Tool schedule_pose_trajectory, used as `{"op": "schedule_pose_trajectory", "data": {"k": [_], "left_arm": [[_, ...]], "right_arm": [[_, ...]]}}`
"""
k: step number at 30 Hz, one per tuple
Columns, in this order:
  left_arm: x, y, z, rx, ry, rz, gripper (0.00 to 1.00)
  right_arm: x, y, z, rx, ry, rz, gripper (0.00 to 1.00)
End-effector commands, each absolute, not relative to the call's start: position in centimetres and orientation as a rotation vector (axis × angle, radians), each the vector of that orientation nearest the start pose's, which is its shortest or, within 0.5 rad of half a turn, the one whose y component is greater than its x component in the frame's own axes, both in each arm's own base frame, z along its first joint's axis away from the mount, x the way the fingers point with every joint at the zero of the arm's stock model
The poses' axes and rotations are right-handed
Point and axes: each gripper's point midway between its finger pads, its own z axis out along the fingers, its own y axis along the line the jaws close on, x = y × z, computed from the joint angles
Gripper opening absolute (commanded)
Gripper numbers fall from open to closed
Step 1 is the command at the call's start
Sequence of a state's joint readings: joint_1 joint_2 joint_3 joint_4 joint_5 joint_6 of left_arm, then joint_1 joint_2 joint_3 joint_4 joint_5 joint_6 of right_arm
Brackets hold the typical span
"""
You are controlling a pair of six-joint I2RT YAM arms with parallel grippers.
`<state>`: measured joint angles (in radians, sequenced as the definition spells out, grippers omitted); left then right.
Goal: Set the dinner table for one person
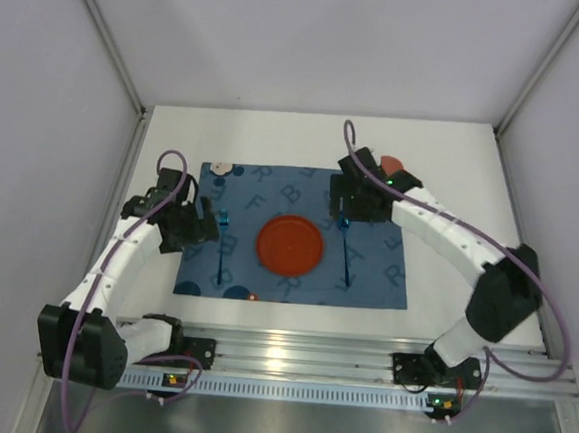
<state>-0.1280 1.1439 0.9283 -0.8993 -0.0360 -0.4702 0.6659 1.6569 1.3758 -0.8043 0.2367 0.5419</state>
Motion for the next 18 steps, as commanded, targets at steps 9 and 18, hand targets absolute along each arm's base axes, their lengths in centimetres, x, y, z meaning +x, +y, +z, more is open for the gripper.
{"op": "schedule_pose_trajectory", "data": {"k": [9, 18], "left_arm": [[25.9, -5.9, 17.5, -0.407, 2.479, -0.287, 0.96], [27.2, -4.9, 19.9, -0.366, 2.41, -0.224, 0.98]], "right_arm": [[26.5, 15.4, 30.4, 0.105, 1.881, 0.46, 1.0], [24.1, 14.0, 28.4, 0.09, 1.895, 0.482, 1.0]]}}
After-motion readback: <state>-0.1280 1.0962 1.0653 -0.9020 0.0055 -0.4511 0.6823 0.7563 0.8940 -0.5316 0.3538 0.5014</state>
